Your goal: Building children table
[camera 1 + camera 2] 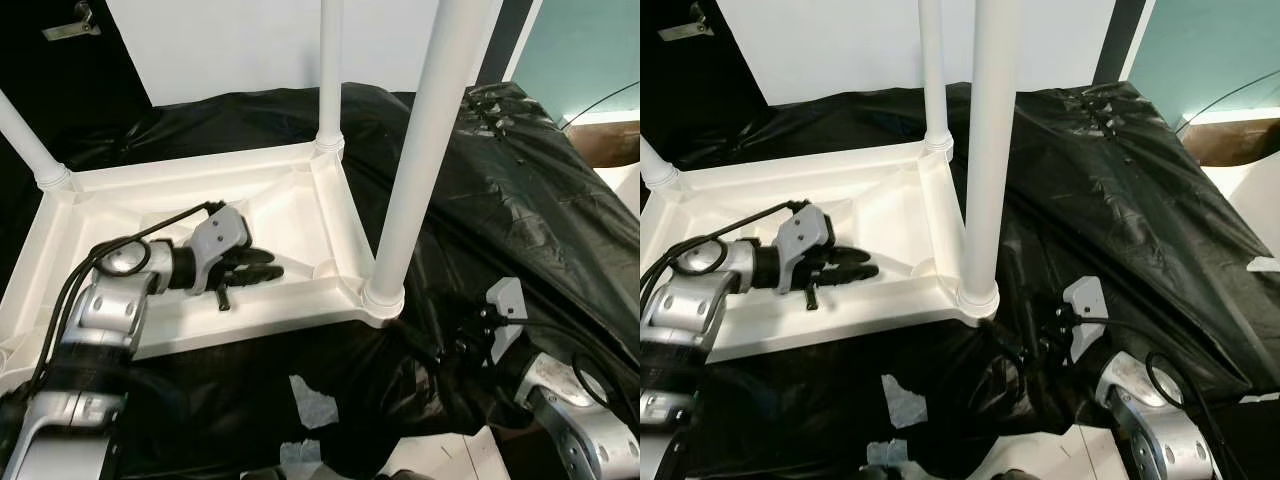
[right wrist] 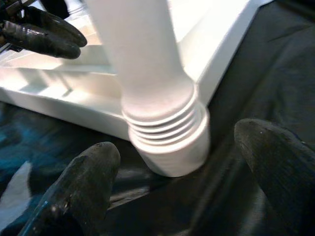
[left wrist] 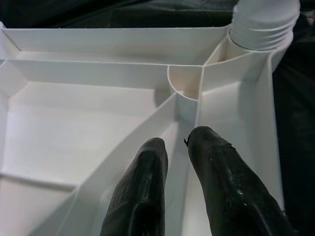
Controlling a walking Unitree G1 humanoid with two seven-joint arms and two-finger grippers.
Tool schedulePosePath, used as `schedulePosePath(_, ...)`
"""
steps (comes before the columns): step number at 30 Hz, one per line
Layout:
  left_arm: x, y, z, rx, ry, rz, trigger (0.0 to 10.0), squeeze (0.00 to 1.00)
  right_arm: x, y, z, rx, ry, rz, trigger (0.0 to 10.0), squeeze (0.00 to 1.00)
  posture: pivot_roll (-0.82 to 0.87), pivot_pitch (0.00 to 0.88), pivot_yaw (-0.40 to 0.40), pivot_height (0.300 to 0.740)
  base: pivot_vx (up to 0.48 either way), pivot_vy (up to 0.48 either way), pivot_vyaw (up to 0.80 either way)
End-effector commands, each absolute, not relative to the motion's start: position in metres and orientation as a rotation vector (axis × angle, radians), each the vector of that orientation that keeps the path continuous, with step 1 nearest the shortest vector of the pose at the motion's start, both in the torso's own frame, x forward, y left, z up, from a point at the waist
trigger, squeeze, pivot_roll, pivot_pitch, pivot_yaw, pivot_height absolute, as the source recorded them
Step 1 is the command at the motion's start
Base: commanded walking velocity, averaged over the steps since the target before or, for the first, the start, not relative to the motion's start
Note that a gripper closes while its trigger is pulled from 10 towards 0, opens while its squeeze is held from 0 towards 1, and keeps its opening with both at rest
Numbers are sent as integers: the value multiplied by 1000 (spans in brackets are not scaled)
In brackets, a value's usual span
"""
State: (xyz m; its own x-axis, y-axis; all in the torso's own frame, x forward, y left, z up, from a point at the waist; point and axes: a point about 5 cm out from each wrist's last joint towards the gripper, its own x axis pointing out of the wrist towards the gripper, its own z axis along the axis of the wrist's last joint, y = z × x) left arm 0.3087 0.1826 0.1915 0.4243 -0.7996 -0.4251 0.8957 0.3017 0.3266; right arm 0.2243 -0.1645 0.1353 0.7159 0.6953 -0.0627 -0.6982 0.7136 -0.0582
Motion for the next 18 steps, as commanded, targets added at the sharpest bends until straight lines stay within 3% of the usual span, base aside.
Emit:
schedulePosePath(1,319,194,201,574,101,-821,10000,0,223,-163,137,-71,37,798,10000,0,66,114,17,740,0,0,0)
schedulePosePath(7,296,207,214,461,64,-792,10000,0,238,-156,147,-78,-4,843,10000,0,71,113,15,740,0,0,0)
schedulePosePath(10,272,215,225,315,-5,-740,10000,0,257,-148,152,-85,-46,846,10000,0,80,107,12,740,0,0,0)
schedulePosePath(13,272,215,225,315,-5,-740,10000,0,257,-148,152,-85,-46,846,10000,0,80,107,12,740,0,0,0)
schedulePosePath(18,234,215,234,240,-94,-712,10000,0,275,-139,153,-83,-66,852,10000,0,104,96,-3,740,0,0,0)
